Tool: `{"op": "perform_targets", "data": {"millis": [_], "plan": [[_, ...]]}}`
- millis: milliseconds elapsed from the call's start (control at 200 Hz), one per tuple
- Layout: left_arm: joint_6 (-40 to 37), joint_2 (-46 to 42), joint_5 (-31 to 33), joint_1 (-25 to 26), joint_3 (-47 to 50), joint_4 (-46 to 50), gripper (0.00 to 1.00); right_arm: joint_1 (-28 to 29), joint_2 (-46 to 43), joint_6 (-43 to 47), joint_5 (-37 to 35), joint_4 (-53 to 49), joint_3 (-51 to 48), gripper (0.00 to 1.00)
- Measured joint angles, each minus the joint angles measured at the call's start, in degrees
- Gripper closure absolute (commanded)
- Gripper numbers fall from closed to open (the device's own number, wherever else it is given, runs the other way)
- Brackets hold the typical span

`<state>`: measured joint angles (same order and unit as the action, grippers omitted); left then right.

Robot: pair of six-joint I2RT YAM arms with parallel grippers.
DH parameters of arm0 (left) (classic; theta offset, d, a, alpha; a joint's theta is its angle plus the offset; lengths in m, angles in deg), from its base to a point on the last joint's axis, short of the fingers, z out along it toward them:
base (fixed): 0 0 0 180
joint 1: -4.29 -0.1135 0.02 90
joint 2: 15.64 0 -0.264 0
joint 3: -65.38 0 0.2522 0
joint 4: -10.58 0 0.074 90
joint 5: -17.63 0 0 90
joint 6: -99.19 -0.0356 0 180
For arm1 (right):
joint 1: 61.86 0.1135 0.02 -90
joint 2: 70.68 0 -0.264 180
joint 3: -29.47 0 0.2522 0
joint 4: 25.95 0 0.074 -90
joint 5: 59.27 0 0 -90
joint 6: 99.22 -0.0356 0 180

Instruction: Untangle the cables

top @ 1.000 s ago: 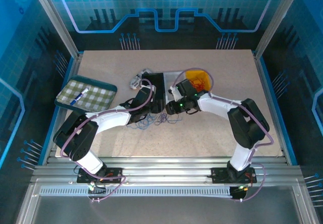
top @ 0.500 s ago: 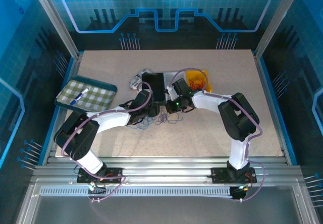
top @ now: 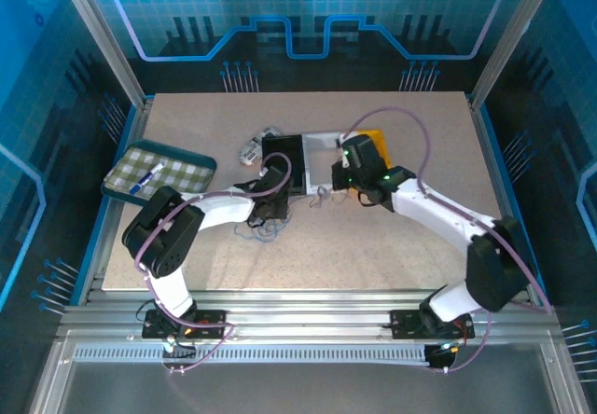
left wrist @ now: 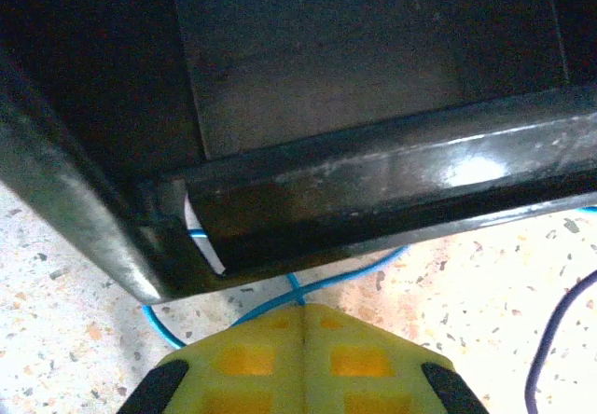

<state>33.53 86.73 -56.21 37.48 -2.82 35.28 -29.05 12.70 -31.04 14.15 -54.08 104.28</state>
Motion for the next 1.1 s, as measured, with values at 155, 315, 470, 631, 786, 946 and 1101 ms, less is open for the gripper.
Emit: {"op": "perform_targets", "data": {"millis": [155, 315, 470, 631, 786, 946, 1101], "plan": [[2.6, 1.1, 2.3, 0.7, -2.0, 2.8, 1.00, -1.0, -6.3, -2.3, -13.1, 0.1, 0.0, 1.00], [5.4, 1.4, 4.5, 1.4, -2.4, 3.5, 1.00, -4.5, -10.2, -2.5, -19.7, 0.4, 0.7, 1.00], [7.3, 1.5, 5.2, 1.6, -2.4, 3.5, 1.00, -9.9, -13.4, -1.7, -22.5, 0.8, 1.4, 1.00], [7.8, 1.5, 5.3, 1.7, -2.1, 3.1, 1.00, -16.1, -16.7, -1.1, -22.4, 0.8, 1.7, 1.00], [10.0, 1.0, 5.7, 1.7, -1.1, 2.0, 1.00, -17.2, -17.2, 4.7, -23.3, 2.4, 3.5, 1.00], [13.8, 1.1, 6.1, 1.6, -1.1, 2.3, 1.00, -22.7, -17.9, 9.7, -24.2, 4.7, 4.9, 1.00], [16.3, 1.1, 6.3, 1.5, -1.1, 2.3, 1.00, -33.0, -19.7, 9.4, -23.8, 3.9, 6.9, 1.00]]}}
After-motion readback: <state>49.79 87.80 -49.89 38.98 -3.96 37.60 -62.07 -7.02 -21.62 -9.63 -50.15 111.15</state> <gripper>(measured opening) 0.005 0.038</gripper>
